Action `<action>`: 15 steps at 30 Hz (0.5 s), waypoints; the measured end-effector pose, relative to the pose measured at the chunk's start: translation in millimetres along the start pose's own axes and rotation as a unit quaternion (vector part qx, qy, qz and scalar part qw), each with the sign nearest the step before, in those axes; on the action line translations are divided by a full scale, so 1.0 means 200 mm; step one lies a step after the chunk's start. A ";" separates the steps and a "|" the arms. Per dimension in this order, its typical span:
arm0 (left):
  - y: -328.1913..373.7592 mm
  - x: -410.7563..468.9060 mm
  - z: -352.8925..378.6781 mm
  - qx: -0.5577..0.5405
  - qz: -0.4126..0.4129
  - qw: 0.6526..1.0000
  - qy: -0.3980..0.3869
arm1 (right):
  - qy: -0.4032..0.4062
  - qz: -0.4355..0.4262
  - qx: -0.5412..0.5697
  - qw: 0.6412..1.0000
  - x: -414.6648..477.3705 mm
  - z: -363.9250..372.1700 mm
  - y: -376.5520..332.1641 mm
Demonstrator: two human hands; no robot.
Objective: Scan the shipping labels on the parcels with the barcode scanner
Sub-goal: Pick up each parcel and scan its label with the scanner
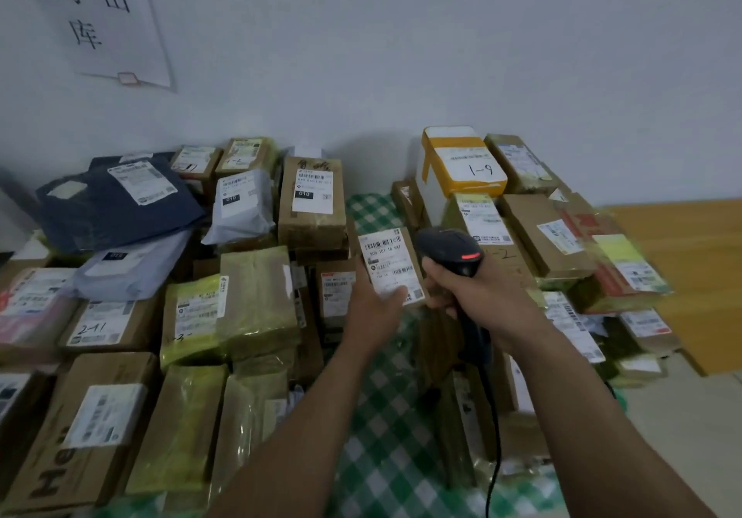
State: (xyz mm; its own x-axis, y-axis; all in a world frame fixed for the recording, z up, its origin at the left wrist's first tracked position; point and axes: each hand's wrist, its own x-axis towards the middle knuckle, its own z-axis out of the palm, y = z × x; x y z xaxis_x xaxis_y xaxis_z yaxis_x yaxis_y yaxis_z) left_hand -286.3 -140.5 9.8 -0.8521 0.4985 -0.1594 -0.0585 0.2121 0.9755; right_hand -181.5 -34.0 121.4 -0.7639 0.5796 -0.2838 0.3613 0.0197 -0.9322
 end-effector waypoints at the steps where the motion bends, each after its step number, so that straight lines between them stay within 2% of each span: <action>1: 0.04 0.09 0.00 -0.010 0.011 1.000 0.006 | -0.003 -0.005 0.001 1.000 0.05 0.00 -0.07; 4: 0.12 0.34 0.03 -0.049 -0.002 0.999 0.008 | -0.006 -0.022 0.005 1.000 0.22 0.00 -0.26; 8: 0.18 0.67 0.10 -0.045 -0.009 0.999 0.017 | 0.003 -0.016 0.033 0.999 0.48 -0.03 -0.44; 15: 0.05 1.23 0.22 -0.021 -0.140 0.988 0.061 | -0.011 0.039 0.001 0.999 0.87 -0.04 -0.43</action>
State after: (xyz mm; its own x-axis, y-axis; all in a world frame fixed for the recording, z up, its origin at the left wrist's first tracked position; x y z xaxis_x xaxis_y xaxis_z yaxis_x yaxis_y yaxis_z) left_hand -473.9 20.6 -25.1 -0.8553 0.3201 -0.4075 -0.3207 0.2908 0.9015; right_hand -341.4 71.9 153.1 -0.7455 0.5610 -0.3600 0.4185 -0.0264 -0.9078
